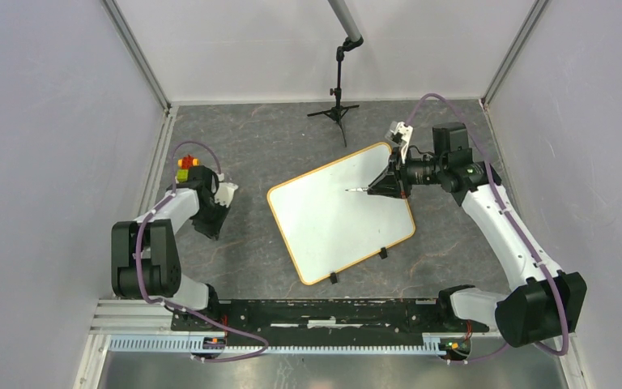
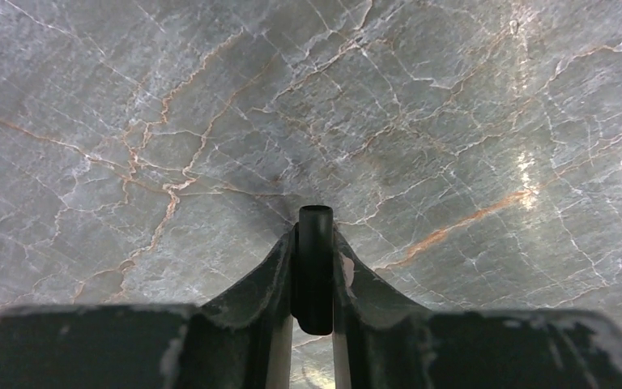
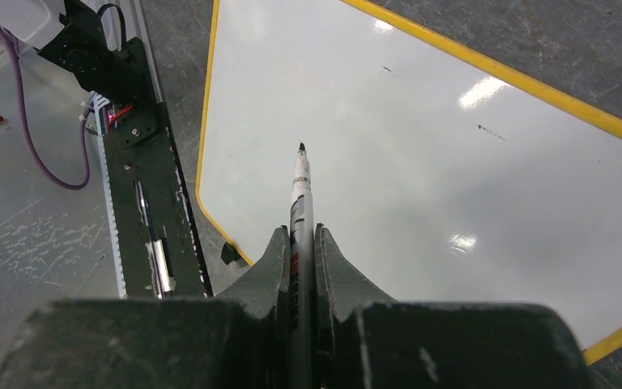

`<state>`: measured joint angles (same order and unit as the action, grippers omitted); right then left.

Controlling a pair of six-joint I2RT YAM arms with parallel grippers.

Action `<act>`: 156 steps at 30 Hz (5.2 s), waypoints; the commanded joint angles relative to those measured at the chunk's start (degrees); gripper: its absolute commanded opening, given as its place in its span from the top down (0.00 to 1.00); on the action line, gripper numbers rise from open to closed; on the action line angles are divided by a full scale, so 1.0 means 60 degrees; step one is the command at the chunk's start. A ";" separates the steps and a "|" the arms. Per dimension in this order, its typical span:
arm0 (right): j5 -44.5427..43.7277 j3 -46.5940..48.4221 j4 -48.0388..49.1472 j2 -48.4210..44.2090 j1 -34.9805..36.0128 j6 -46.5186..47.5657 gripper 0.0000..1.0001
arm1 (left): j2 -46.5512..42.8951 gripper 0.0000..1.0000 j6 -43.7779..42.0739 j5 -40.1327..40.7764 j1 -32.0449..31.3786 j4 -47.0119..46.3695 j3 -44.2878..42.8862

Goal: Write a sentence on the whiteboard
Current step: Place the pen cap at the center of the board, then hold the whiteboard at the center of the board, then write a sentence on the whiteboard.

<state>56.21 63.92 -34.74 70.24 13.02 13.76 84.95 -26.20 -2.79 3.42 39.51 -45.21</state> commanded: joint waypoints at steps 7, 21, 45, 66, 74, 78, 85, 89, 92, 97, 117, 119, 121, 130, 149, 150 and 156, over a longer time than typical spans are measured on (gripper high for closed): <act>-0.0150 -0.0103 0.0359 -0.0127 0.0201 0.0065 1.00 | -0.0060 0.63 0.0100 0.0779 -0.0447 -0.0608 0.0496; -0.0659 0.0414 0.0092 0.0044 0.0589 0.0484 1.00 | -0.1161 0.30 0.0440 -0.0127 -0.0733 0.0545 -0.0294; -0.2289 0.1199 0.1073 0.0714 0.2749 0.0813 1.00 | -0.3196 0.00 0.3258 -0.8065 -0.0216 0.1642 -0.3481; -0.3462 0.1286 0.2222 0.1342 0.5232 0.0929 1.00 | -0.0953 0.38 0.3235 -0.9203 -0.1947 0.1121 -0.4010; -0.4032 0.1256 0.2507 0.1452 0.5504 0.0937 1.00 | -0.0118 0.68 0.3059 -0.9057 -0.2163 0.1121 -0.4602; -0.4272 0.1443 0.2661 0.1611 0.5514 0.0817 1.00 | 0.0099 0.83 0.2893 -0.8945 -0.2196 0.1121 -0.4754; -0.4457 0.1852 0.2928 0.2115 0.5607 0.0549 1.00 | 0.0119 0.93 0.2781 -0.8816 -0.2225 0.1121 -0.4788; -0.4461 0.1988 0.2915 0.2292 0.5695 0.0547 1.00 | 0.0072 0.95 0.2728 -0.8793 -0.2240 0.1121 -0.4742; -0.4461 0.1991 0.2921 0.2326 0.5790 0.0547 1.00 | 0.0023 0.97 0.2709 -0.8789 -0.2244 0.1121 -0.4711; -0.4533 0.1979 0.2886 0.2385 0.5945 0.0621 1.00 | -0.0045 0.97 0.2658 -0.8779 -0.2257 0.1121 -0.4674; -0.5523 0.1867 0.2756 0.2562 0.5994 0.0865 1.00 | -0.0165 0.97 0.2559 -0.8752 -0.2269 0.1207 -0.4623; -0.5614 0.1786 0.2736 0.2463 0.5976 0.0907 1.00 | -0.0173 0.98 0.2541 -0.8736 -0.2273 0.1220 -0.4602; -0.5708 0.1761 0.2700 0.2413 0.5939 0.0915 1.00 | -0.0183 0.97 0.2534 -0.8726 -0.2270 0.1223 -0.4579; -0.5745 0.1657 0.2509 0.2234 0.5443 0.0910 1.00 | -0.0226 0.97 0.2509 -0.8640 -0.2279 0.1223 -0.4579; -0.5056 0.1922 0.2293 0.1829 0.5241 0.0988 1.00 | -0.0234 0.97 0.2463 -0.8672 -0.2269 0.1230 -0.4577; -0.5022 0.1957 0.2274 0.1831 0.5305 0.0988 1.00 | -0.0232 0.97 0.2455 -0.8676 -0.2269 0.1222 -0.4579; -0.4941 0.2037 0.2260 0.1897 0.5577 0.0988 1.00 | -0.0248 0.97 0.2460 -0.8677 -0.2270 0.1224 -0.4579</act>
<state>25.28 73.19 -21.63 83.15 45.34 19.38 85.08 -9.34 -56.12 -10.09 47.66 -71.92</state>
